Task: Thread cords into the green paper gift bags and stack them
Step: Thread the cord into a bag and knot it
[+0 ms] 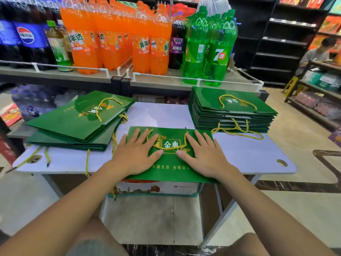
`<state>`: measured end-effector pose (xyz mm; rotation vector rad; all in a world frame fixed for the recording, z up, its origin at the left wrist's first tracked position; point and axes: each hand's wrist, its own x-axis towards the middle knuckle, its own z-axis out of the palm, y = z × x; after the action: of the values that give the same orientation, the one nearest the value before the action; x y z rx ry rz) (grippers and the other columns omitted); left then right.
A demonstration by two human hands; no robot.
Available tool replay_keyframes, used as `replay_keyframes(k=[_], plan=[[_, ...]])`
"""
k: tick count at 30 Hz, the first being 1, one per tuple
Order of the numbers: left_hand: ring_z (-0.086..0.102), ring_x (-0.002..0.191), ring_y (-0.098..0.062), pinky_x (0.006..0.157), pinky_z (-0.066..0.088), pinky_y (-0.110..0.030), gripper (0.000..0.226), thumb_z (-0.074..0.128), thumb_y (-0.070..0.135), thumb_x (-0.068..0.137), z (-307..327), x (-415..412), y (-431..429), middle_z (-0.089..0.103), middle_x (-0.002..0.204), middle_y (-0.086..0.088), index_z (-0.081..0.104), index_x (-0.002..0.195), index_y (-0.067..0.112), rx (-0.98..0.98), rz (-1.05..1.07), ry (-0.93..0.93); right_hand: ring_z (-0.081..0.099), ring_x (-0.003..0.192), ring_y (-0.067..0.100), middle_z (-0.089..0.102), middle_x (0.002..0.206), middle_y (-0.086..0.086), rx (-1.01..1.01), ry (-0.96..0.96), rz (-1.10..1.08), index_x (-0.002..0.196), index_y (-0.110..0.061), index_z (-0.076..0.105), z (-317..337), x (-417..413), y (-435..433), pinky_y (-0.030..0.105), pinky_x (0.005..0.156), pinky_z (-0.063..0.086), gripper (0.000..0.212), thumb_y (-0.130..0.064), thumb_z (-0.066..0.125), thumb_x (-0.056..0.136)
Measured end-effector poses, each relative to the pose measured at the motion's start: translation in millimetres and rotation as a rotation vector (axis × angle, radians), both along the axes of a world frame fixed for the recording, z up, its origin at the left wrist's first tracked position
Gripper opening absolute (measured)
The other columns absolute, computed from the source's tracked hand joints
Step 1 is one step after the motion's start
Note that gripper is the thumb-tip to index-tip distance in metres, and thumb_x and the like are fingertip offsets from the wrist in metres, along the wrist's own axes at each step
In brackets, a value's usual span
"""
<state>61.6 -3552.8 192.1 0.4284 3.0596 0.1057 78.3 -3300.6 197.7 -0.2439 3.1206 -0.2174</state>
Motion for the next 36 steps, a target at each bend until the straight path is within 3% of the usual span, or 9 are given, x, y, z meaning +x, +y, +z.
replay_keyframes(k=[7,18,22,26,29,32,36], plan=[[-0.006,0.159,-0.020,0.126,0.003,-0.056,0.080,0.004,0.082,0.091,-13.4,-3.3,0.4,-0.007,0.172,0.006,-0.006,0.161,0.045,-0.035,0.012,0.053,-0.005,0.160,0.024,-0.003,0.174,-0.005,0.092,-0.007,-0.010,0.164,-0.039,-0.001,-12.0,-5.1,-0.5,0.053,0.128,0.002,0.106,-0.096,0.001,0.075],[-0.005,0.159,-0.022,0.127,0.005,-0.054,0.084,0.002,0.083,0.086,-13.0,-0.7,0.6,-0.002,0.173,0.006,0.001,0.161,0.044,0.017,0.013,0.109,-0.001,0.159,0.023,0.002,0.173,-0.004,0.078,0.034,-0.015,0.163,-0.040,0.004,-14.6,-4.4,-0.5,0.052,0.128,0.004,0.104,-0.095,0.001,0.075],[0.000,0.158,-0.036,0.126,0.010,-0.054,0.074,0.017,0.075,0.097,-9.8,5.3,0.4,0.003,0.173,-0.003,0.013,0.162,0.039,0.125,0.131,0.208,0.008,0.159,0.025,0.015,0.171,0.006,-0.030,0.137,-0.173,0.164,-0.030,0.014,-12.1,-0.6,3.1,0.051,0.128,0.010,0.100,-0.088,0.006,0.083],[0.032,0.148,-0.041,0.115,0.035,-0.053,0.073,0.019,0.071,0.098,-11.0,5.9,0.9,0.012,0.170,-0.010,0.024,0.158,0.031,0.119,0.191,0.266,0.032,0.147,0.031,0.044,0.155,0.012,-0.017,0.138,-0.350,0.160,-0.019,0.025,-4.9,1.5,12.4,0.054,0.120,0.025,0.094,-0.083,0.019,0.091],[0.044,0.140,-0.036,0.104,0.046,-0.049,0.064,0.033,0.064,0.100,-9.6,5.3,-0.4,0.019,0.169,-0.007,0.030,0.155,0.031,0.201,0.160,0.300,0.036,0.142,0.034,0.046,0.152,0.013,-0.165,0.095,-0.340,0.158,-0.018,0.030,2.9,2.6,13.7,0.049,0.113,0.034,0.081,-0.071,0.037,0.097],[0.047,0.137,-0.033,0.100,0.049,-0.049,0.054,0.048,0.046,0.100,-4.0,8.3,-4.8,0.023,0.167,-0.001,0.037,0.151,0.032,0.408,0.162,0.320,0.038,0.142,0.030,0.042,0.153,0.010,-0.443,0.158,-0.341,0.156,-0.019,0.033,12.5,5.3,17.5,0.046,0.109,0.039,0.065,-0.047,0.054,0.101],[0.047,0.136,-0.031,0.097,0.047,-0.044,0.051,0.055,0.019,0.099,7.9,9.9,-8.2,0.017,0.166,0.010,0.043,0.145,0.033,0.693,0.166,0.360,0.050,0.131,0.021,0.045,0.145,0.003,-0.815,0.327,-0.308,0.147,-0.026,0.043,27.8,2.5,24.0,0.039,0.105,0.046,0.051,-0.014,0.056,0.099]])
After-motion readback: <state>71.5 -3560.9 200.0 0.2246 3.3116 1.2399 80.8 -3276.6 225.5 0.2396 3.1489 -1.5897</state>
